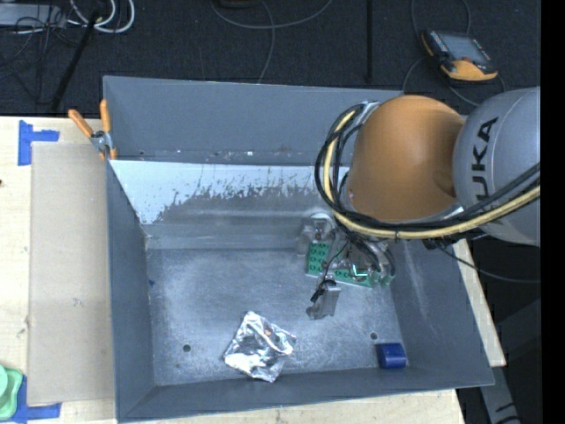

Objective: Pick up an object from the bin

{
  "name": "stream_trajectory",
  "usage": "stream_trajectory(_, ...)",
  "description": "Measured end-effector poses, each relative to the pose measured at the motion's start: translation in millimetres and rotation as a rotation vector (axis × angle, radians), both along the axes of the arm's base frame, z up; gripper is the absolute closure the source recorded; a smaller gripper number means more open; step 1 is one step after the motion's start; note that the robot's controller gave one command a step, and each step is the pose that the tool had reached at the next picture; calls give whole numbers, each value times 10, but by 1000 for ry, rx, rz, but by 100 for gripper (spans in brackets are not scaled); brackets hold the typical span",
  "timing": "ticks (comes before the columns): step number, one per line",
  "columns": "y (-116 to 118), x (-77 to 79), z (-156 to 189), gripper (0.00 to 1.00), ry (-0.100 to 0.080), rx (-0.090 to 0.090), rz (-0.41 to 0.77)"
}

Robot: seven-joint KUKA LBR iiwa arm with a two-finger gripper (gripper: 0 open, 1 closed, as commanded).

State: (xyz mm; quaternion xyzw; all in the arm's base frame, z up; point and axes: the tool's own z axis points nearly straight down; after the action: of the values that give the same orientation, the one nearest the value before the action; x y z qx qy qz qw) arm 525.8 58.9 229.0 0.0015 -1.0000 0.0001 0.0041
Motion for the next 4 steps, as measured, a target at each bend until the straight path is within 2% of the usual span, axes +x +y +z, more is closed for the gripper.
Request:
stream_trajectory(1, 381, -213, -1537, 0, 0, 1, 146)
stream_trajectory(2, 372, -193, -1495, 100, -6, 1, 141)
stream_trajectory(3, 1256, -229, -1596, 100, -7, 2, -165)
stream_trajectory(4, 1449, -312, 48, 100, -14, 3, -131)
